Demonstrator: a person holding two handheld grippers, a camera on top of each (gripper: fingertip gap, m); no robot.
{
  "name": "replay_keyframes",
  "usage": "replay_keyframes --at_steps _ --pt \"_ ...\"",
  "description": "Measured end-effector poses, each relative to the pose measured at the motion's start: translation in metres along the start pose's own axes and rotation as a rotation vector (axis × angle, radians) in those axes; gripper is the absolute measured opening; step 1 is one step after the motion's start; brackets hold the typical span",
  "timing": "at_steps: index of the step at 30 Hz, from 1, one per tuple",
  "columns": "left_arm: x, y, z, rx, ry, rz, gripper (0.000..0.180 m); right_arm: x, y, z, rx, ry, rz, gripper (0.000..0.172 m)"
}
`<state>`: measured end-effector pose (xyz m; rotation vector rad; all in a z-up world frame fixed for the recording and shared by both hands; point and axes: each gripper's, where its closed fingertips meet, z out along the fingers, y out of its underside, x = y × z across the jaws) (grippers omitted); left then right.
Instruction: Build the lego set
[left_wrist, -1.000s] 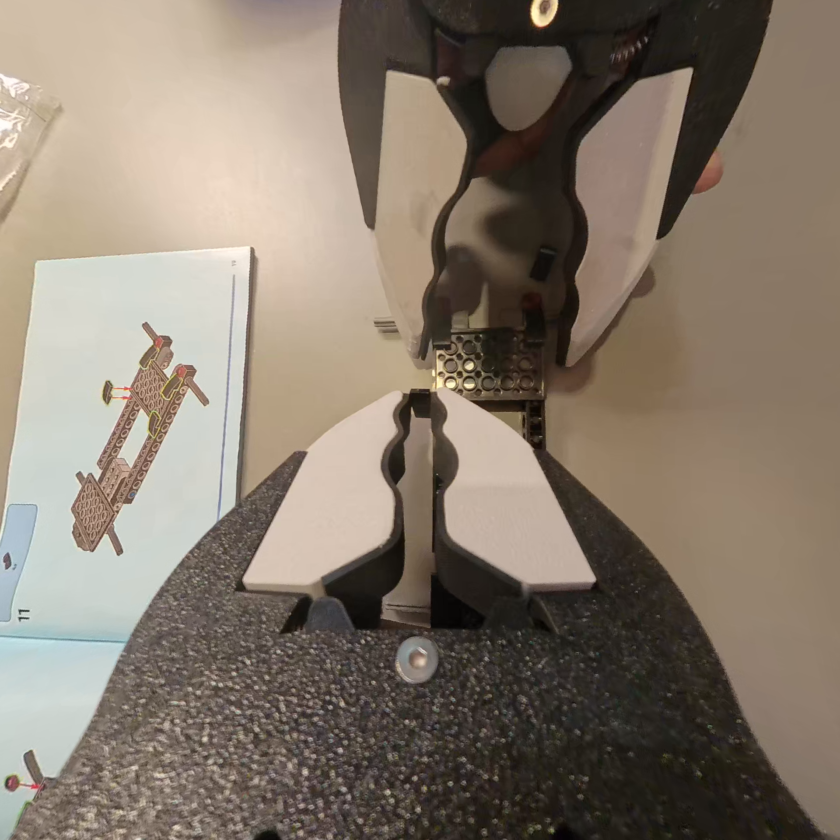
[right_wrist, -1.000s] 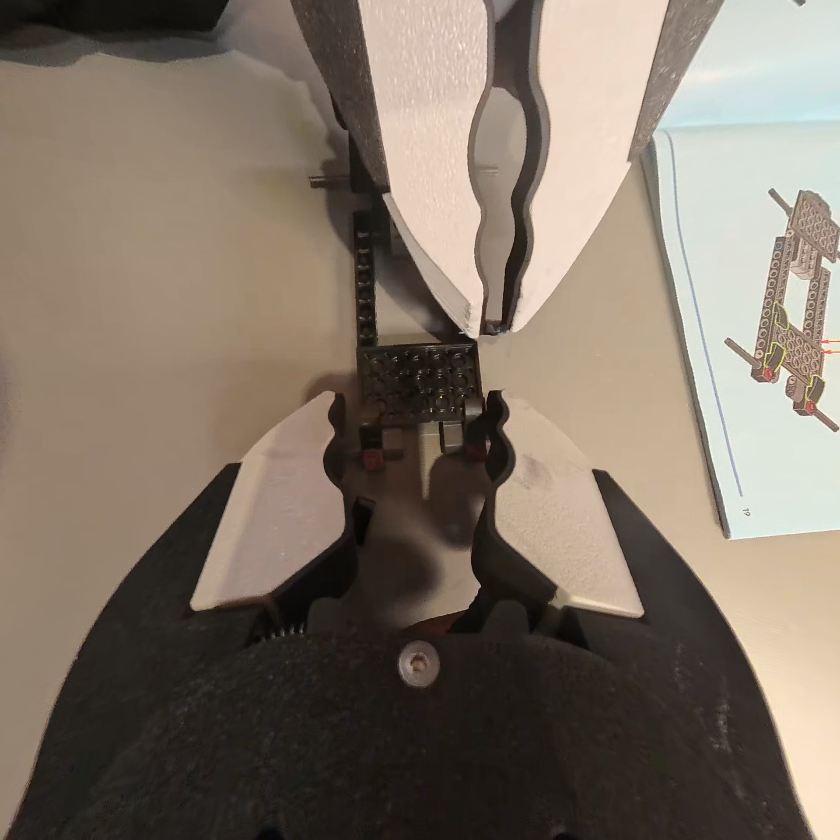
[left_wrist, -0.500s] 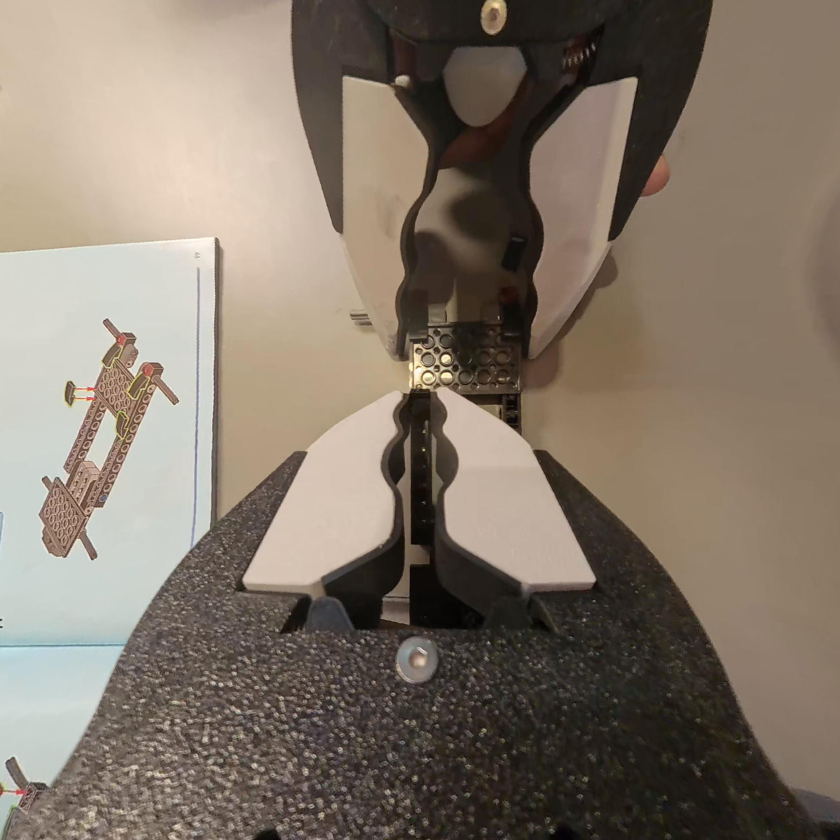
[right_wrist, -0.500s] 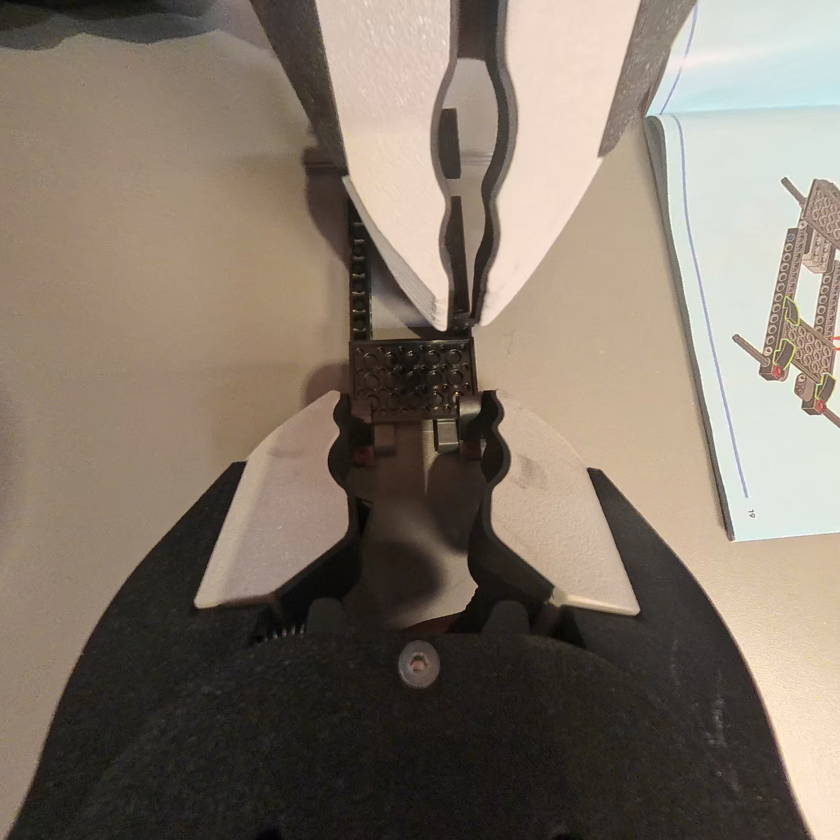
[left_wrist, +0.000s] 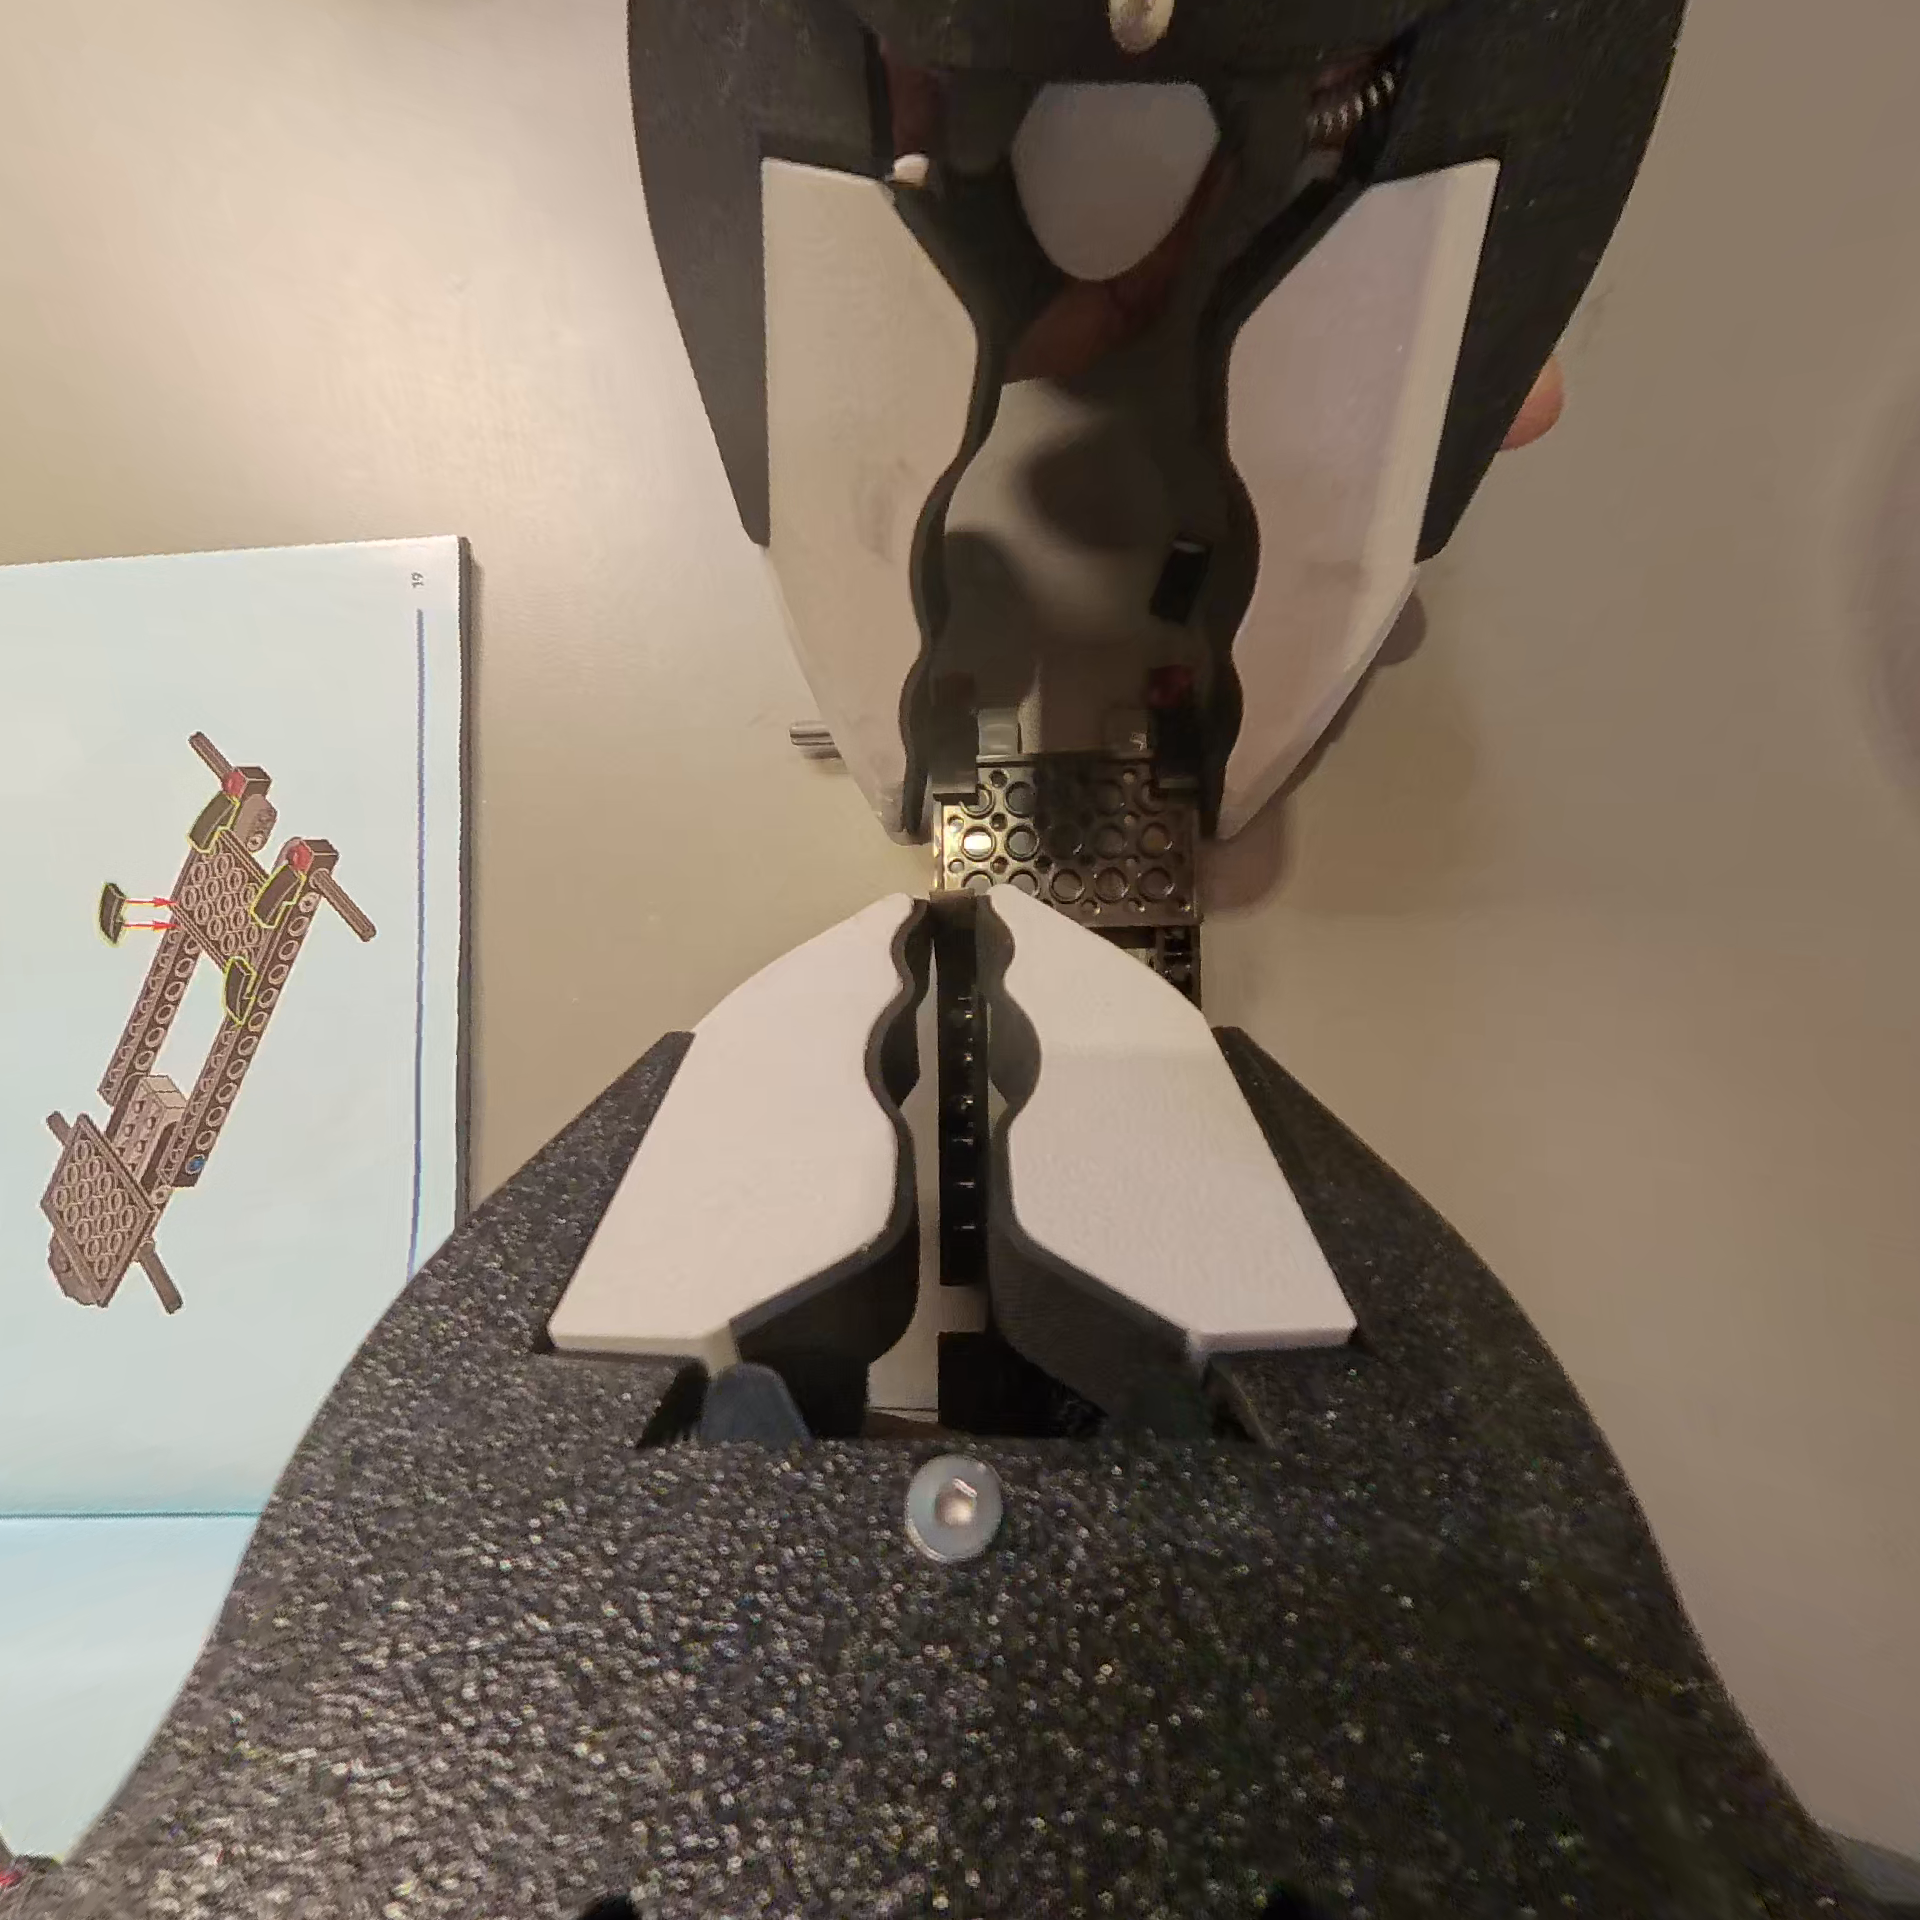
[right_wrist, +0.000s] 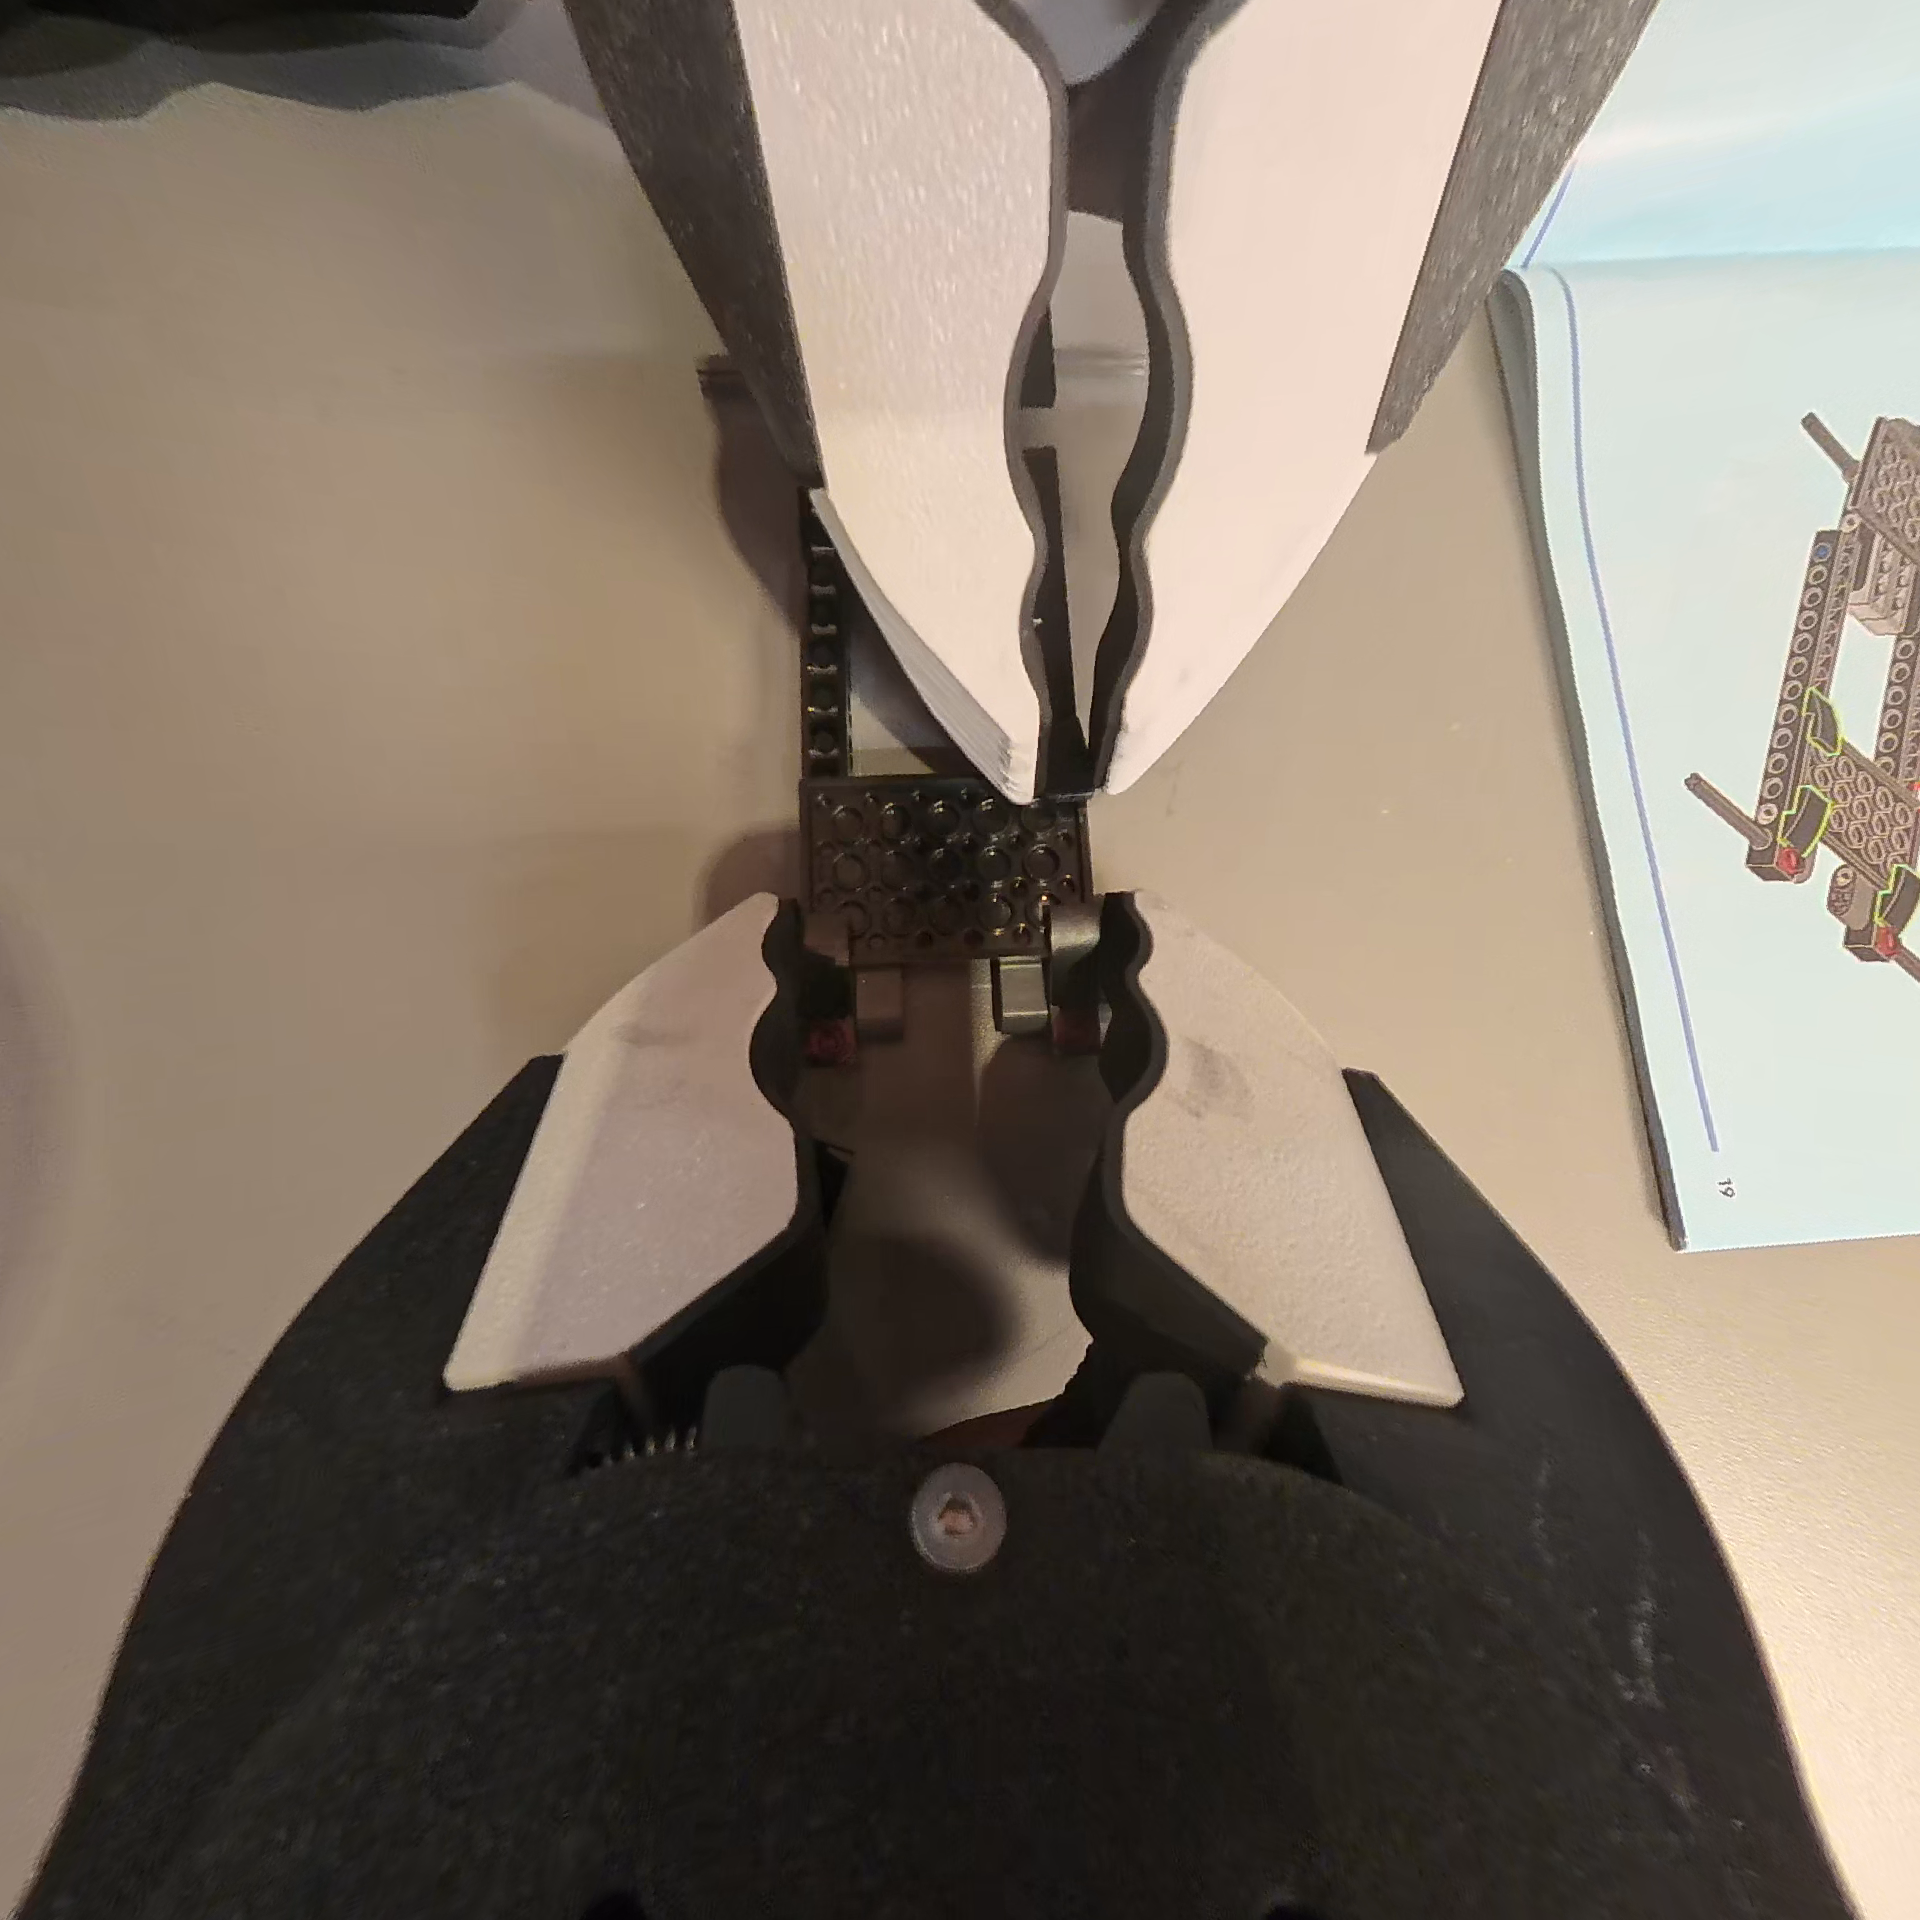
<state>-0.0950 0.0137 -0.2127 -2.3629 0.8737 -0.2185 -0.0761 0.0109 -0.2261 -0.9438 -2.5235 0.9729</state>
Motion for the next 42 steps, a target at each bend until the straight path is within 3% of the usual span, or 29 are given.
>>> replay_keyframes --at_steps 10,24,32,36,42 --pt "0.001 0.0 0.0 0.015 0.011 -0.028 0.014 0.0 0.0 0.0 0.001 0.001 -0.001 0.056" --pt "-0.002 0.018 -0.027 0.071 -0.102 -0.087 0.037 0.0 -0.004 0.002 0.005 0.009 -0.012 0.058" --pt "-0.007 0.017 -0.037 0.143 -0.133 -0.108 0.04 0.003 -0.005 0.003 -0.025 0.025 -0.034 0.056" --pt "-0.007 0.012 -0.04 0.157 -0.18 -0.069 0.043 0.012 -0.004 -0.004 0.008 0.043 0.005 0.056" --pt "-0.001 -0.001 -0.035 0.118 -0.375 0.118 0.043 0.019 -0.002 -0.009 0.031 0.063 0.049 0.055"
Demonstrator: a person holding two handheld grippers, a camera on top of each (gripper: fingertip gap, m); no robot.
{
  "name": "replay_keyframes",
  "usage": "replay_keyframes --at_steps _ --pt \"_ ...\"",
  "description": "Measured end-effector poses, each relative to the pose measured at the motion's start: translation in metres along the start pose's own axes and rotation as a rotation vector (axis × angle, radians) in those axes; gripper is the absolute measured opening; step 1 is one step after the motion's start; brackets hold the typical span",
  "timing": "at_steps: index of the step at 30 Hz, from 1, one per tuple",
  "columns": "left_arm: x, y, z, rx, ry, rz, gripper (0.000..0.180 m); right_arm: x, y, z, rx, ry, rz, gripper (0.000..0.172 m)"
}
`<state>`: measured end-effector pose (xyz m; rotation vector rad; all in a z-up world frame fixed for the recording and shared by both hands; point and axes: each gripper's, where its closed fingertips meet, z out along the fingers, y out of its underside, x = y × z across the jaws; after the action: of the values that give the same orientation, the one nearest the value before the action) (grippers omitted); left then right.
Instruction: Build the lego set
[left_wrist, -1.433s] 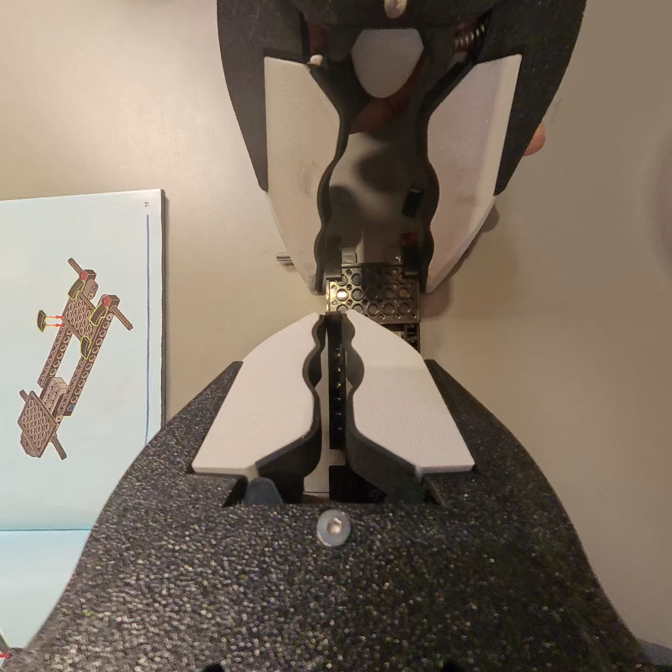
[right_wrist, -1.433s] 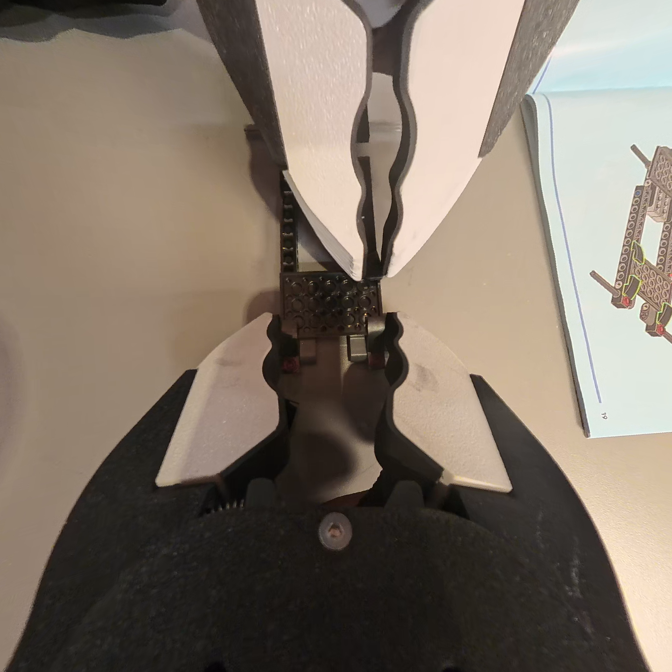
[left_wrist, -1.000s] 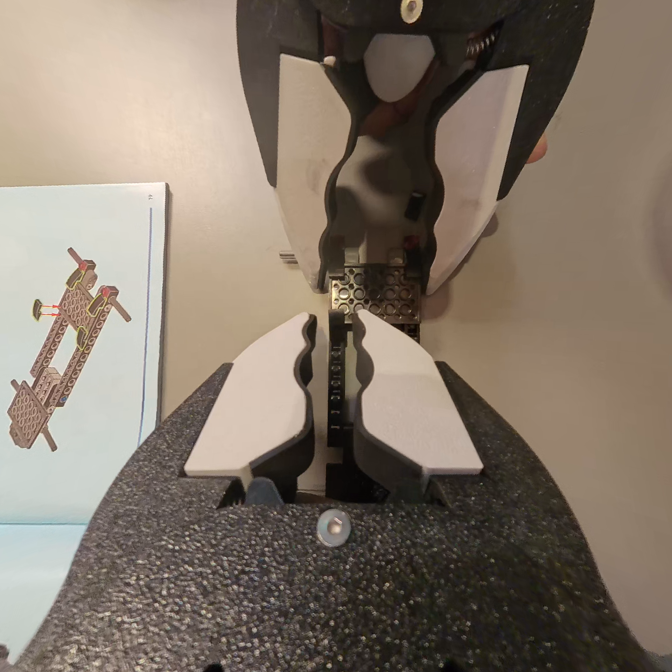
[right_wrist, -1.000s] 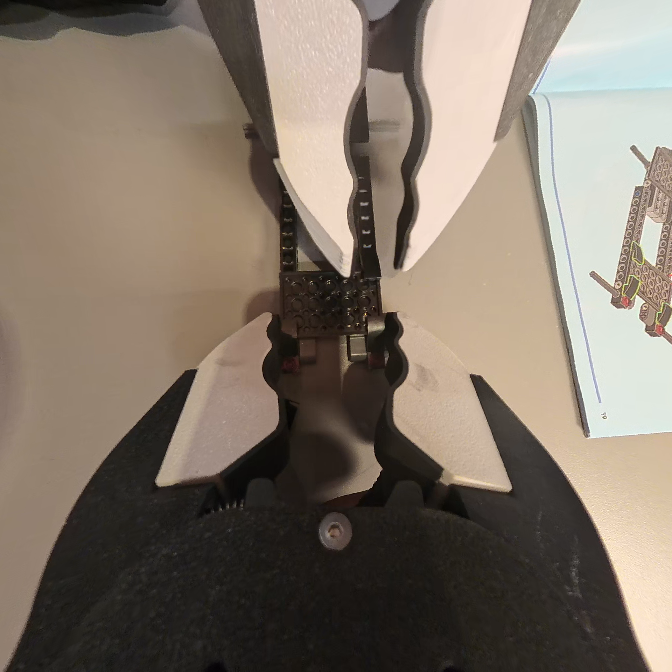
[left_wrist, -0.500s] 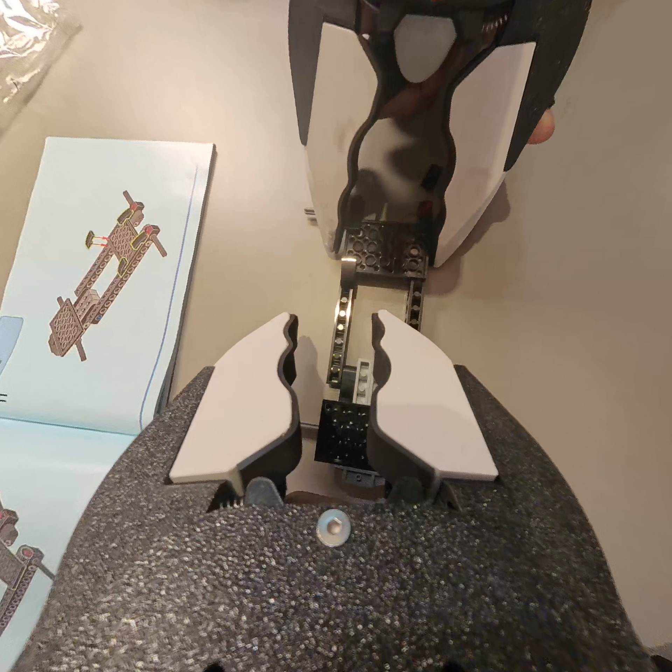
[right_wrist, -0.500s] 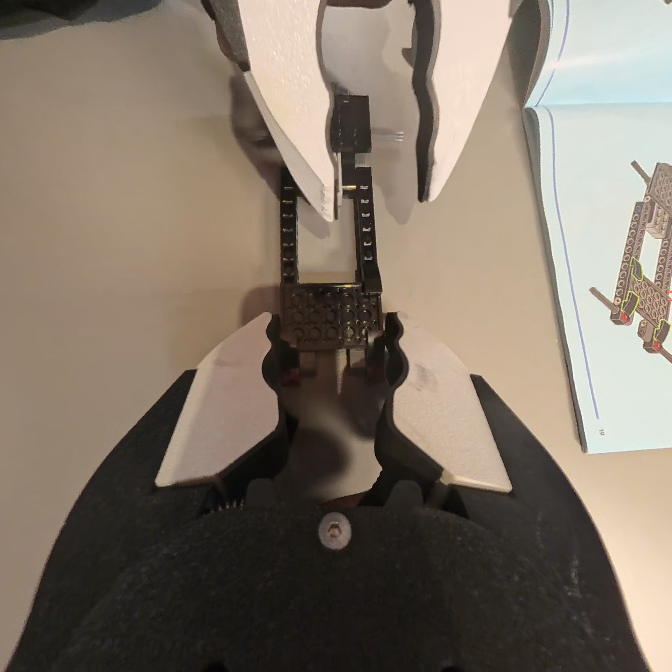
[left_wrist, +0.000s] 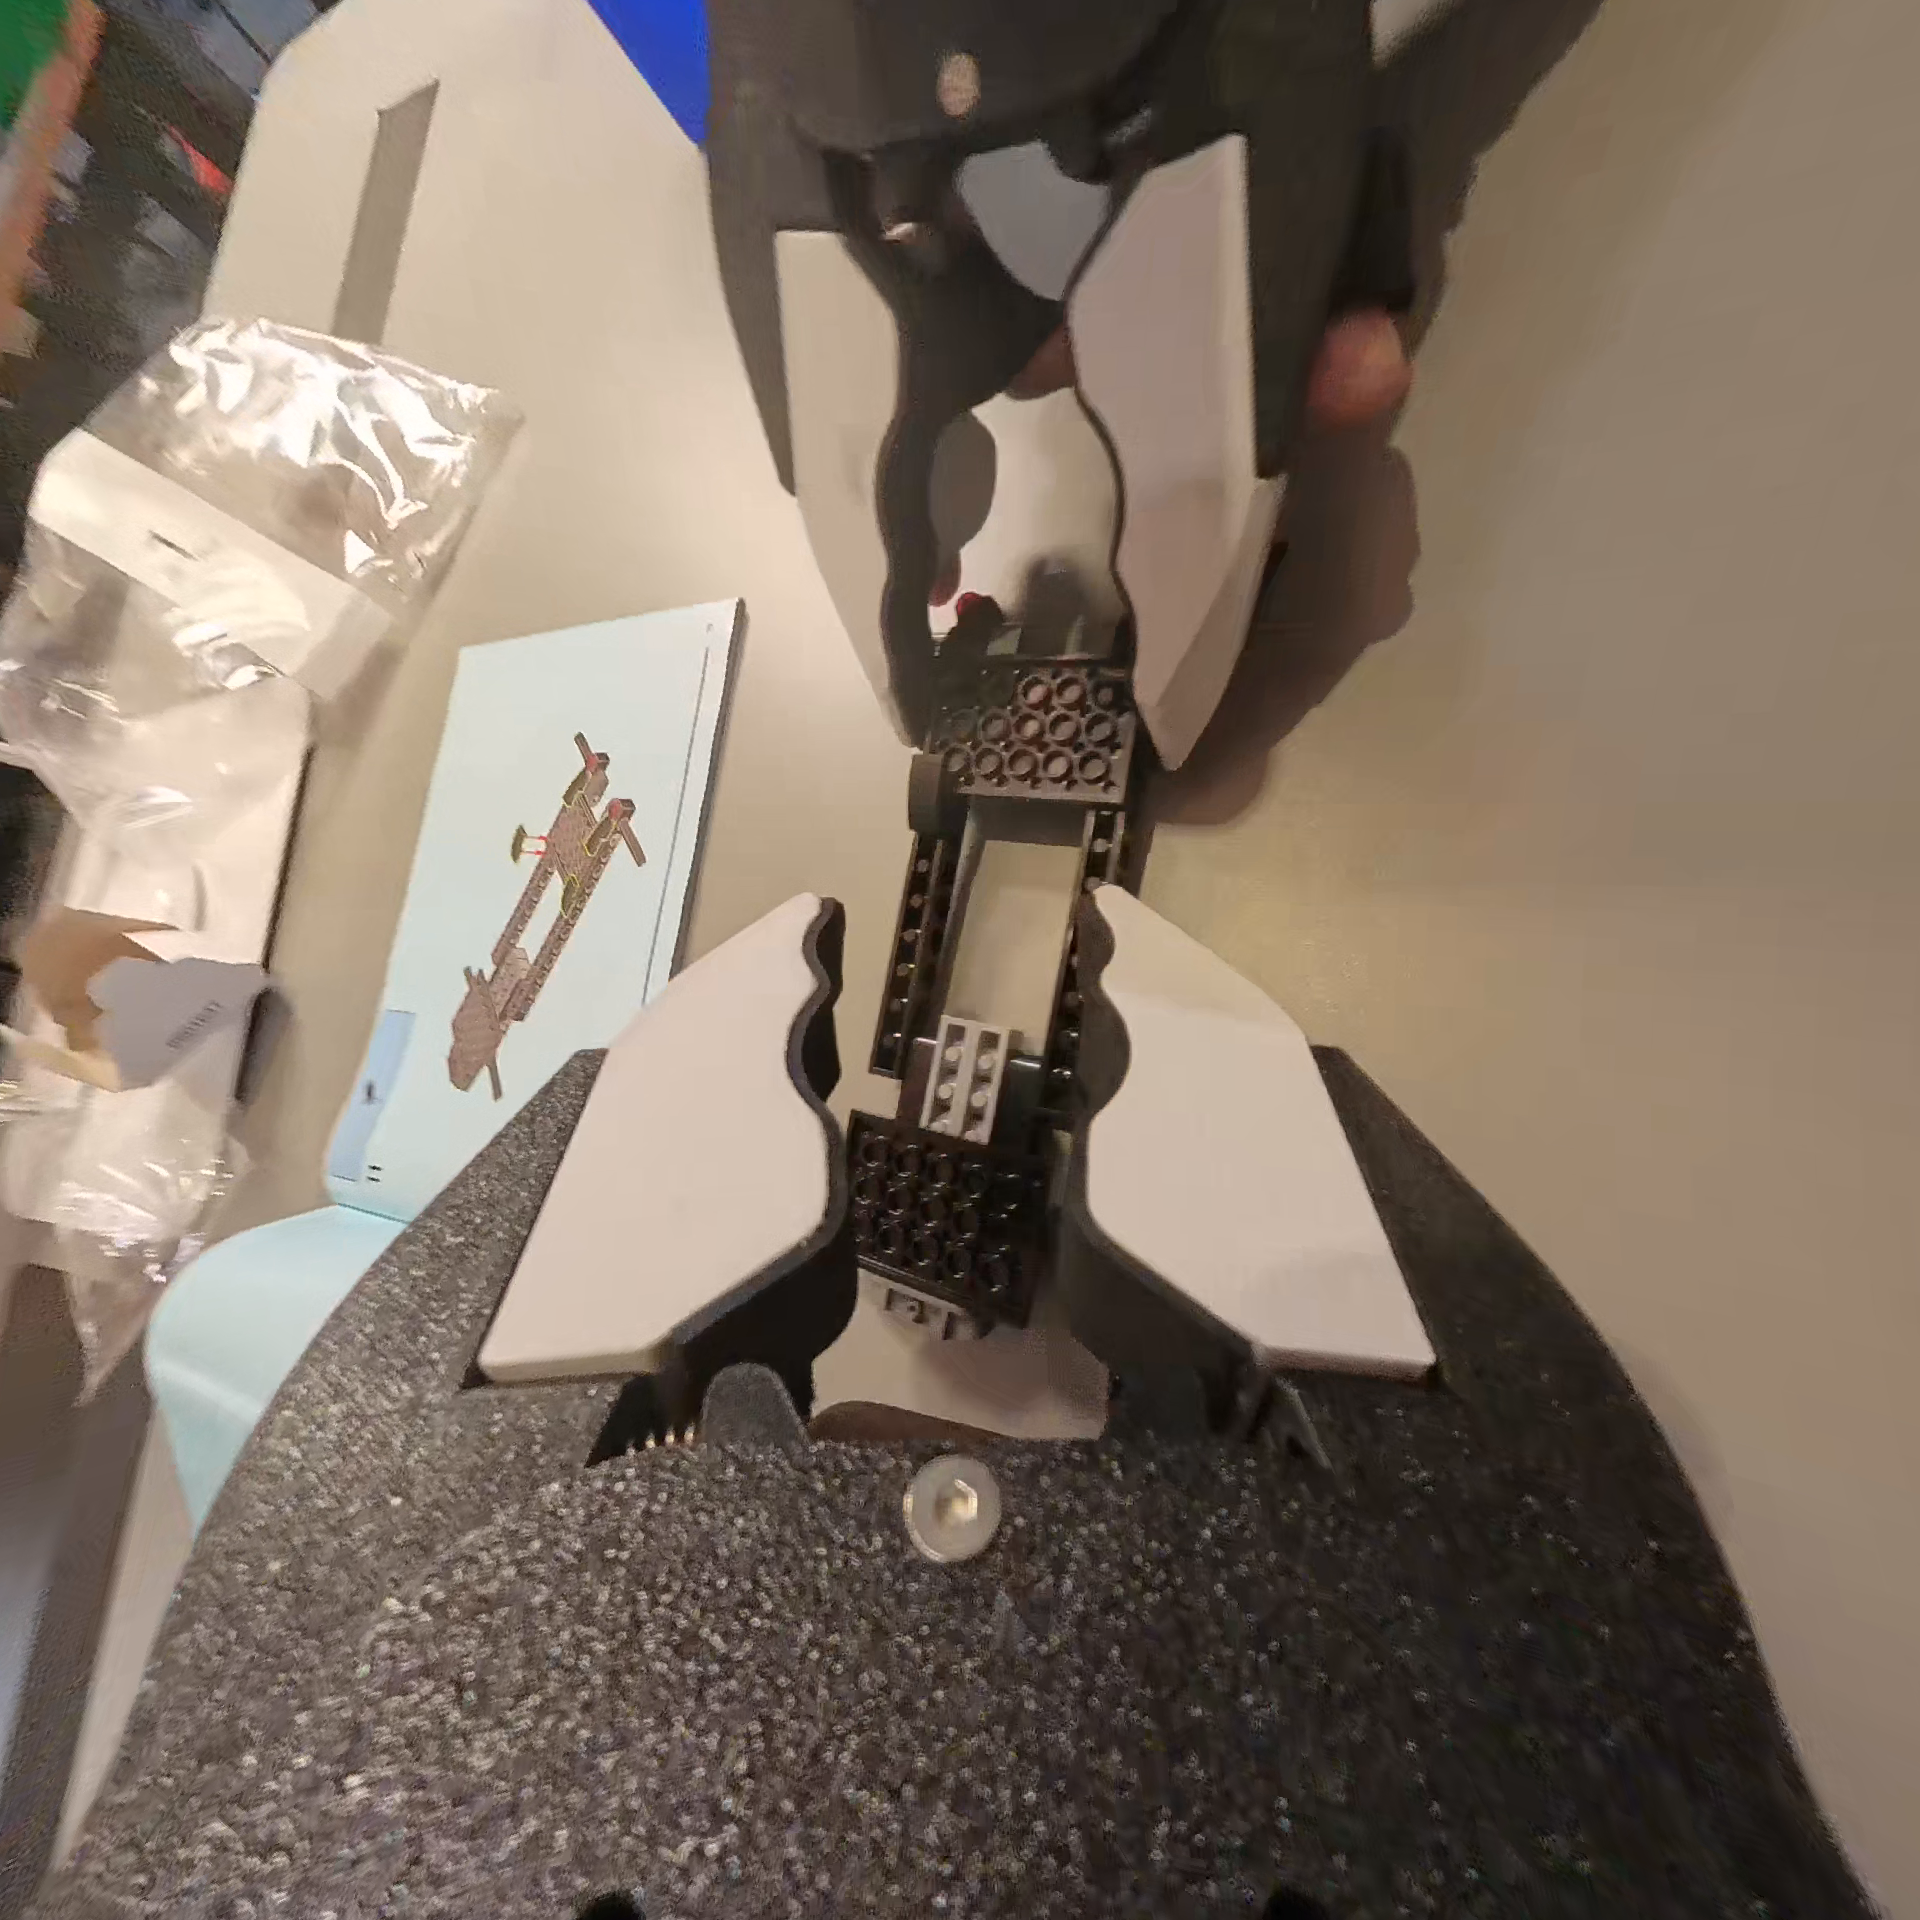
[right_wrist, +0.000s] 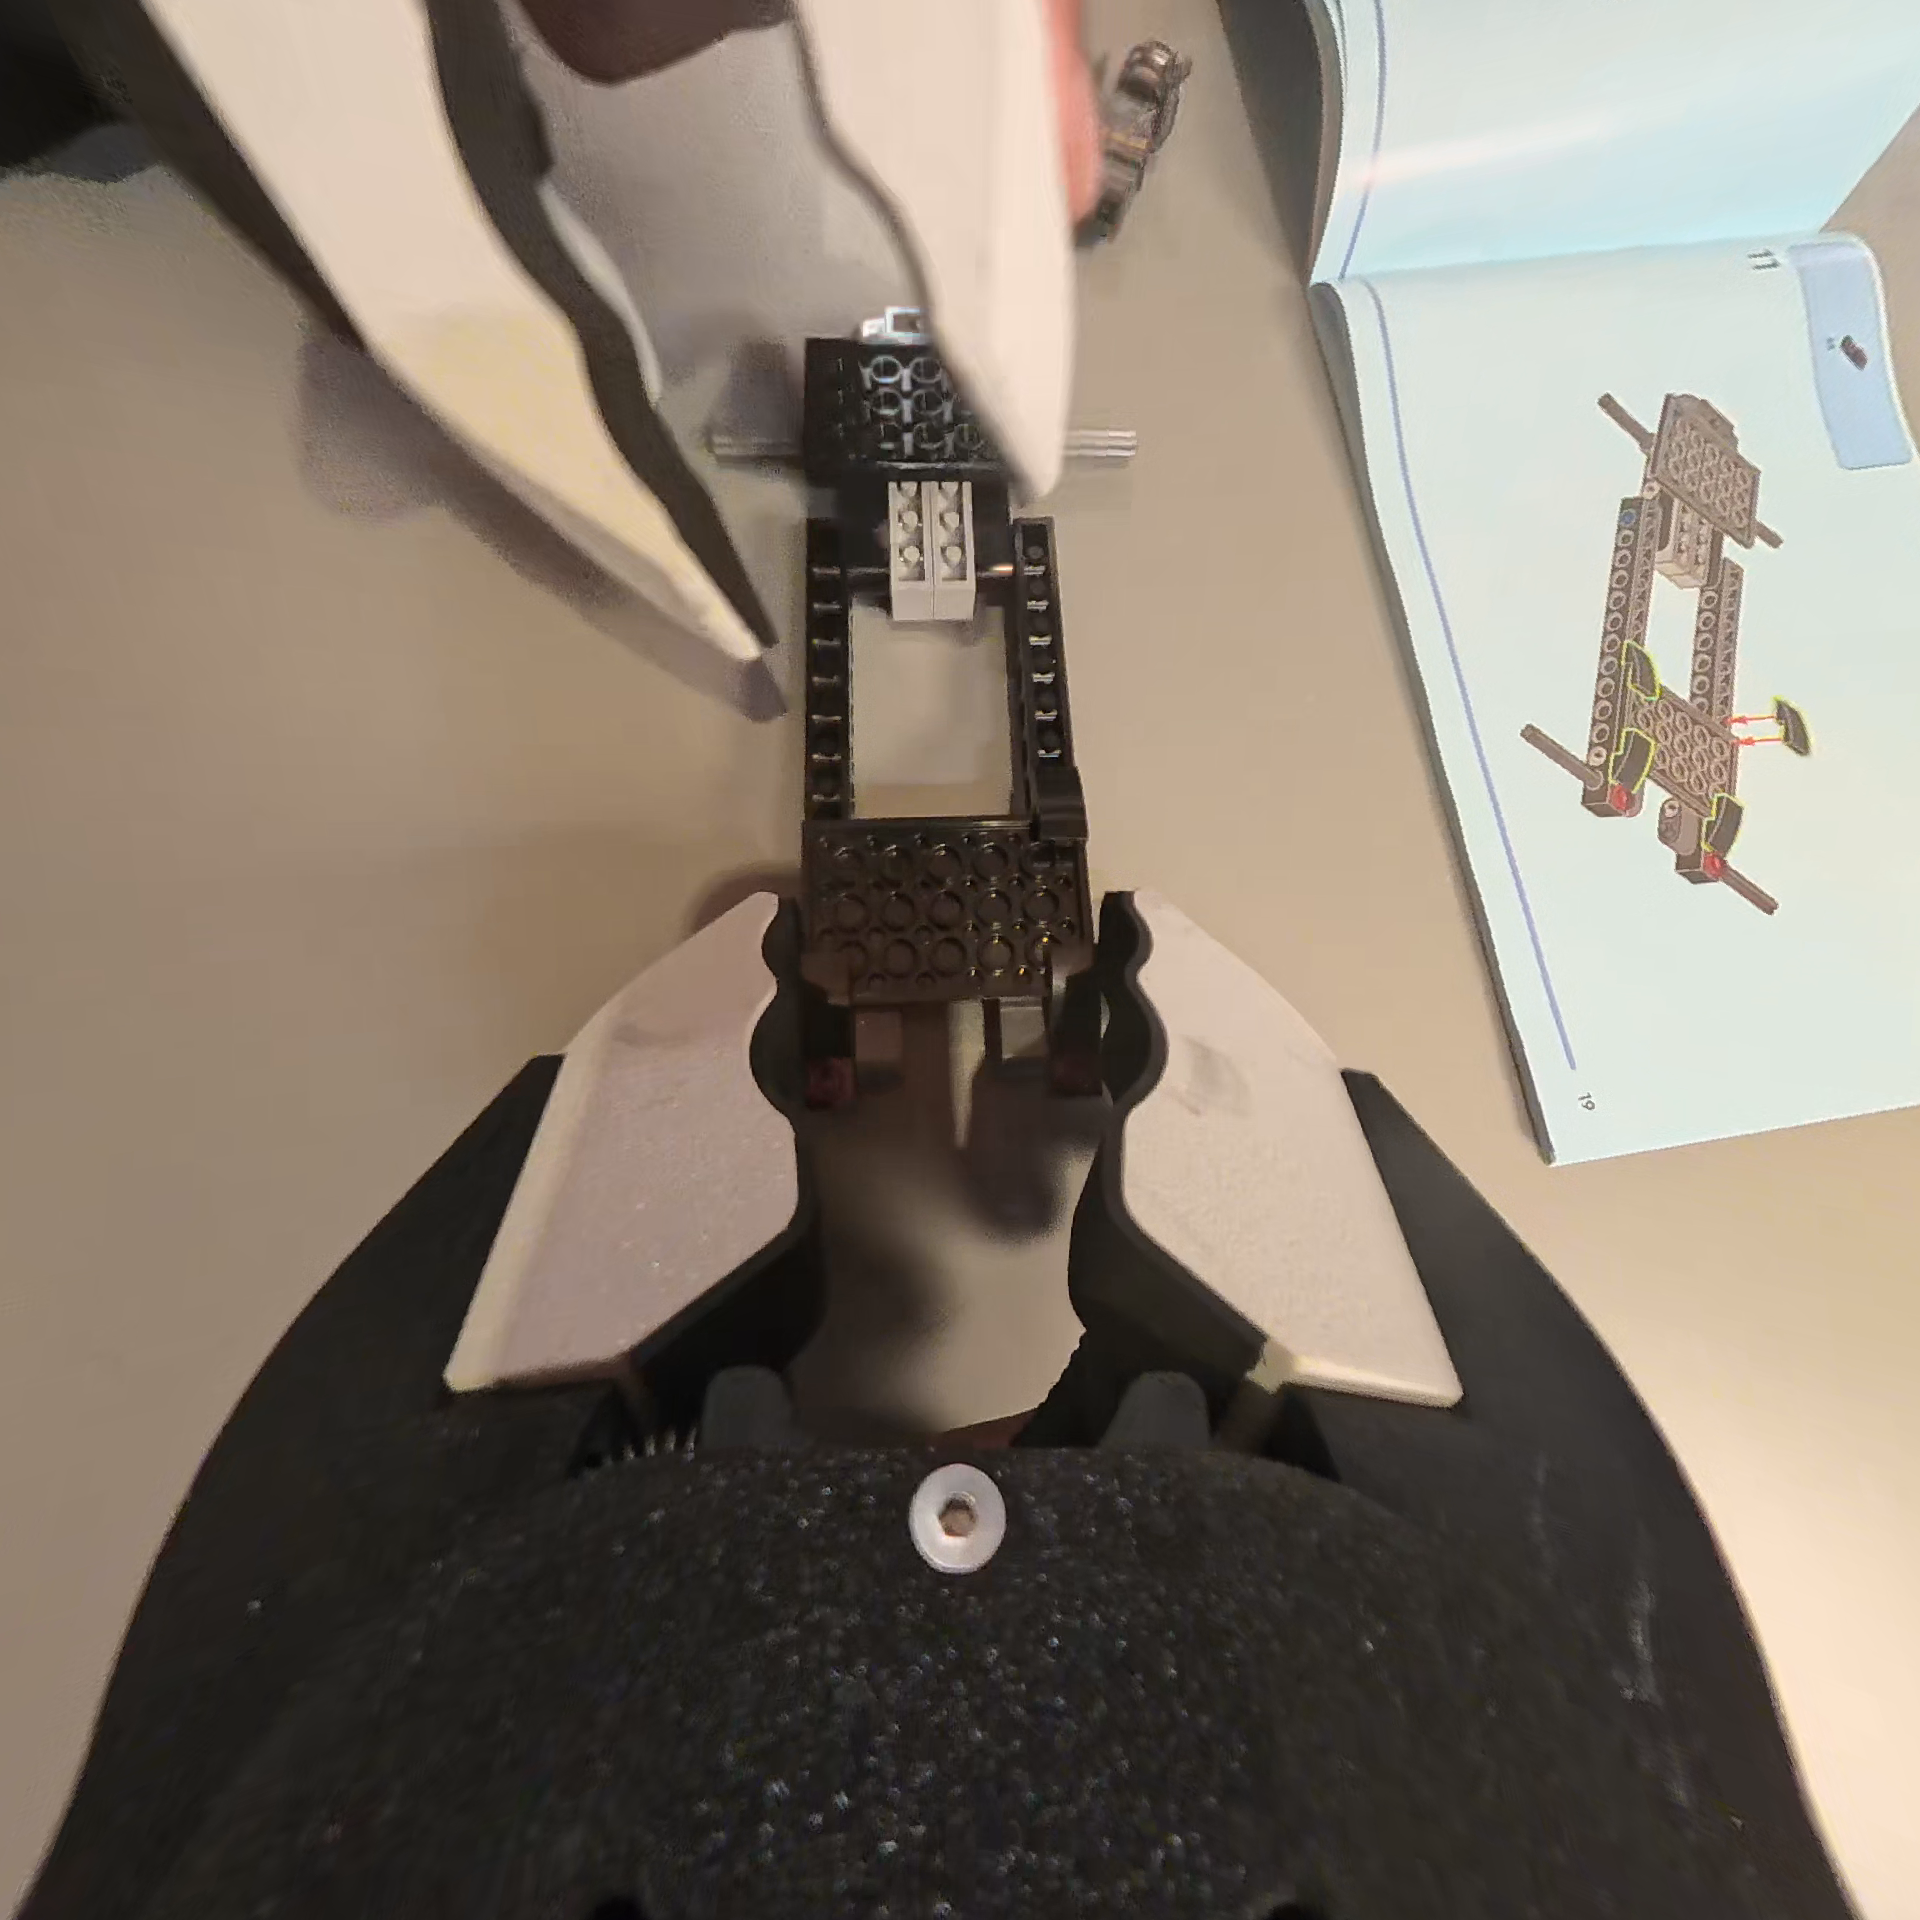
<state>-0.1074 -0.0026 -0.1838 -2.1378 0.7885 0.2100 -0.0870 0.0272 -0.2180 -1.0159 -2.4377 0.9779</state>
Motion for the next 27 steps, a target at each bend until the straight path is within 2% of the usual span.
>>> replay_keyframes --at_steps 2,9,12,21,27 --pt "0.01 0.003 0.004 -0.043 -0.028 0.094 0.042 0.002 0.0 0.0 0.004 0.01 0.016 0.055" --pt "0.003 0.013 0.016 -0.172 -0.313 0.342 0.036 0.01 -0.009 -0.005 0.068 0.027 0.118 0.055" --pt "0.003 0.017 0.022 -0.217 -0.349 0.386 0.029 0.01 -0.012 -0.008 0.091 0.032 0.134 0.055" --pt "-0.007 0.011 0.029 -0.246 -0.482 0.469 0.028 0.012 -0.014 -0.009 0.117 0.044 0.159 0.055" --pt "-0.009 0.011 0.032 -0.293 -0.53 0.553 0.014 0.017 -0.015 -0.012 0.141 0.061 0.18 0.055"
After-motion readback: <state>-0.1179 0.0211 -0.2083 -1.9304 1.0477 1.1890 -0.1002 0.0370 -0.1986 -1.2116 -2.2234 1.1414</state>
